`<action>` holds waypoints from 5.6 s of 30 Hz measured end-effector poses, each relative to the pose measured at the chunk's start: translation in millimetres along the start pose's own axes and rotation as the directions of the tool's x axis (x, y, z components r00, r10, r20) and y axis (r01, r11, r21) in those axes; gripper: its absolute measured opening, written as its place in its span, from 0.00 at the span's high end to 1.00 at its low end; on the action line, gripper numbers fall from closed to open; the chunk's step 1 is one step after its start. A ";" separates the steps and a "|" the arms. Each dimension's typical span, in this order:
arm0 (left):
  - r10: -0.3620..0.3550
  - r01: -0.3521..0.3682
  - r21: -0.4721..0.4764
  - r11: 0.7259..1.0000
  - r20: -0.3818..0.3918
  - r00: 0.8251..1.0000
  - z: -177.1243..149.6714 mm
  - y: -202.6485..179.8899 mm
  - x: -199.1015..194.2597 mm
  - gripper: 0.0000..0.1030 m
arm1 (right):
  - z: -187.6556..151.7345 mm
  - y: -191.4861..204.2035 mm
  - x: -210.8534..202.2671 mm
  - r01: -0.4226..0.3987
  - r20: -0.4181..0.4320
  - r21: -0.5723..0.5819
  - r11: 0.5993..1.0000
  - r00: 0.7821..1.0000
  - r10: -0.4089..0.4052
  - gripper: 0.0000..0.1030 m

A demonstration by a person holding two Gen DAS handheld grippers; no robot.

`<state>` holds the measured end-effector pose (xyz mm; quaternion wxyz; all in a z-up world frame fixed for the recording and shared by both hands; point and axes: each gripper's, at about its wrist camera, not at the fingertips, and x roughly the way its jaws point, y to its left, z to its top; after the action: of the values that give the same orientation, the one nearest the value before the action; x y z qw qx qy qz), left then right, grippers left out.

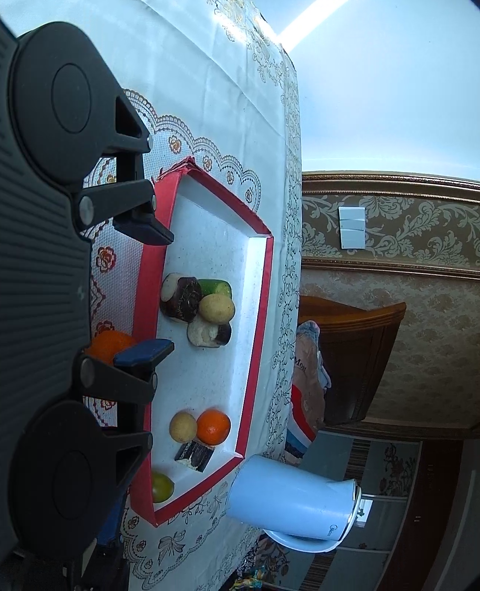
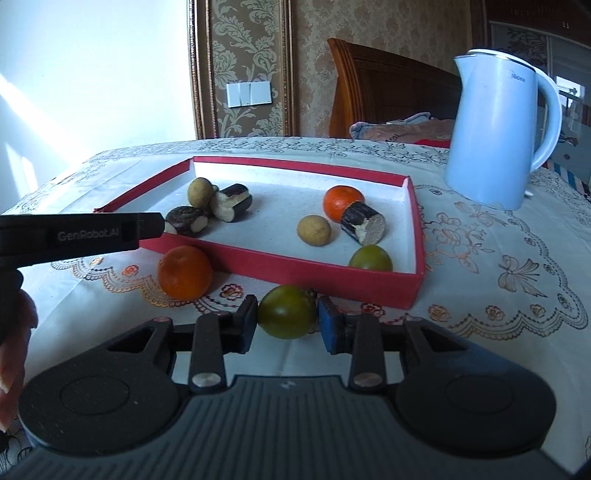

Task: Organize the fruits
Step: 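Close the left gripper on the orange while the right grasps the dark green fruit, then lift the orange and green fruit and carry both over the red tray, then lower both fruits onto the tray floor and open both grippers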

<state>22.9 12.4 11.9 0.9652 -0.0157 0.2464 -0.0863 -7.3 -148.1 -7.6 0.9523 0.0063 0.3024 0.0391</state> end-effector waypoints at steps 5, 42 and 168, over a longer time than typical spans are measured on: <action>-0.035 0.036 0.038 0.999 -0.038 0.999 -3.8 -9.4 4.3 0.47 | 1.6 -12.6 4.8 0.006 -0.022 0.053 0.999 1.000 -0.004 0.68; -0.035 0.051 0.149 0.988 -0.107 0.994 -15.6 -34.1 24.8 0.34 | 0.6 -8.5 3.2 0.063 -0.022 0.004 0.998 0.998 -0.063 0.68; 0.039 -0.038 0.033 0.999 -0.029 0.999 39.8 -31.9 78.3 0.59 | 65.0 -22.9 77.0 0.147 0.042 0.098 0.984 0.988 -0.151 0.55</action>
<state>104.5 -33.2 12.1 0.9631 0.0059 0.2593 -0.0720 94.5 -164.2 0.3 0.9583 0.0296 0.2802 -0.0469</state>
